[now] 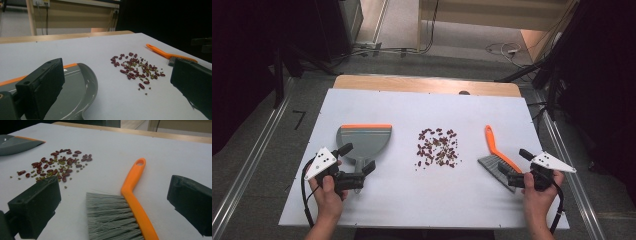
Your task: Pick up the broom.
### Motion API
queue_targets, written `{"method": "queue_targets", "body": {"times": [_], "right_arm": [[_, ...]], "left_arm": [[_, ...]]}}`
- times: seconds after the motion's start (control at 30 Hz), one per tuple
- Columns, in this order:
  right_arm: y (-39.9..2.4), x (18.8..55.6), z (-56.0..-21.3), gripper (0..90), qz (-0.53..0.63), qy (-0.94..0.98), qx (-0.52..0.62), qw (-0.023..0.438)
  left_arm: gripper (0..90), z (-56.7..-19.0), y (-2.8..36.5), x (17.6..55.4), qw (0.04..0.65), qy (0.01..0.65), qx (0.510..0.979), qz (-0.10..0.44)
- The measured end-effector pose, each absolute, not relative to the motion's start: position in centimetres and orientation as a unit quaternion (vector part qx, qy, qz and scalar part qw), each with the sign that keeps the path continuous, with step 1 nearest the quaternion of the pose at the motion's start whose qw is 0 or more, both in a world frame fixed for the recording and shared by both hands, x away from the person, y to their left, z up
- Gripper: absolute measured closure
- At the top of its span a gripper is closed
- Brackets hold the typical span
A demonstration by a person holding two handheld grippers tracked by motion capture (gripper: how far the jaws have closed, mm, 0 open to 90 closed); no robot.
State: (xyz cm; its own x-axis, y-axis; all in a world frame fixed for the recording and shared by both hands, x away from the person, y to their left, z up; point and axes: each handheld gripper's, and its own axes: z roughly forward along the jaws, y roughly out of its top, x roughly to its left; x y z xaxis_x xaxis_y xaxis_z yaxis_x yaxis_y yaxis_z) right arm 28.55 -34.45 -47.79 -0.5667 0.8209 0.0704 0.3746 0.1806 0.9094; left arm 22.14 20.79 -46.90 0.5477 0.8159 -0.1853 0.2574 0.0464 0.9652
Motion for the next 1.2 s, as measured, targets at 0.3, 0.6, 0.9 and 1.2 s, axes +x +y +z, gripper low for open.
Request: {"method": "queue_targets", "body": {"times": [0.3, 0.6, 0.9, 1.2], "right_arm": [[-34.4, 28.6, -46.4, 0.0, 0.498, 0.727, 0.411, 0.233], [-33.7, 30.2, -43.4, 0.0, 0.487, 0.731, 0.408, 0.250], [-32.3, 33.4, -41.1, 0.0, 0.463, 0.747, 0.412, 0.241], [-30.1, 37.1, -42.3, 9.2, 0.396, 0.783, 0.437, 0.196]], "left_arm": [[0.0, -46.8, 20.3, 22.3, 0.588, 0.407, 0.657, 0.238], [0.0, -46.8, 19.8, 22.5, 0.585, 0.408, 0.661, 0.234], [0.0, -46.8, 19.8, 22.5, 0.587, 0.405, 0.661, 0.234], [0.0, -46.7, 19.5, 22.4, 0.589, 0.395, 0.666, 0.232]]}}
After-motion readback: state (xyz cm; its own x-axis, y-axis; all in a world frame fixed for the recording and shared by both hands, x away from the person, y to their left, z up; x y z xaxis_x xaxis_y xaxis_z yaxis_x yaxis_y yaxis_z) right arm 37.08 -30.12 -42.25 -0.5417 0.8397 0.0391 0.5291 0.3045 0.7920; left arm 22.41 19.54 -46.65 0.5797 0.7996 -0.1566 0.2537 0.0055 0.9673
